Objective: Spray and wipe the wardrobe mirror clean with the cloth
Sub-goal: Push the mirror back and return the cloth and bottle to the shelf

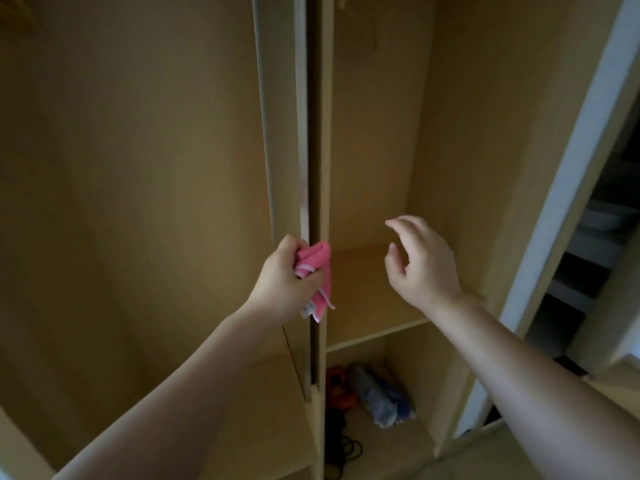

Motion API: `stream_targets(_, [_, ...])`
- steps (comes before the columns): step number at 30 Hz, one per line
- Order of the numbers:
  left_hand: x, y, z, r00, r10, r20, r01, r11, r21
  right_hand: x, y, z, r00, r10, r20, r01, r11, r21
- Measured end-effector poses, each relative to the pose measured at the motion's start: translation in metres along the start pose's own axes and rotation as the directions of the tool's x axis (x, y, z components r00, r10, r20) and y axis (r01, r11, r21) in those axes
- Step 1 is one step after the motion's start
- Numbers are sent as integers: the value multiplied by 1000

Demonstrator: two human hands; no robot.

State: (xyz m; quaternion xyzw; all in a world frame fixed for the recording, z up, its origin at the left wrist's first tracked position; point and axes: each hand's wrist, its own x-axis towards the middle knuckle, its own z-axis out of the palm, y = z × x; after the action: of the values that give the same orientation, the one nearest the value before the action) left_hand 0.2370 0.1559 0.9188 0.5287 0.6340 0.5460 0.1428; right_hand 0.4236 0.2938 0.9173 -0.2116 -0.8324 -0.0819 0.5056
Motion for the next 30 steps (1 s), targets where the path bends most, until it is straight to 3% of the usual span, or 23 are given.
stream_targets(10, [18, 10, 154, 995, -97, -23, 99, 992, 75, -59, 139, -33, 982, 110, 156, -128, 986, 109])
stream_targets(18, [63, -6, 211, 991, -136, 12, 135, 987, 88, -59, 220, -24, 928, 257, 269, -277, 960, 40])
stream_targets(23, [106, -35, 231, 986, -157, 62, 150, 983, 105, -56, 263, -1, 800, 402, 446, -418, 906, -68])
stream_targets(30, [158, -58, 273, 977, -182, 110, 171, 980, 99, -44, 325, 29, 627, 451, 635, -442, 877, -187])
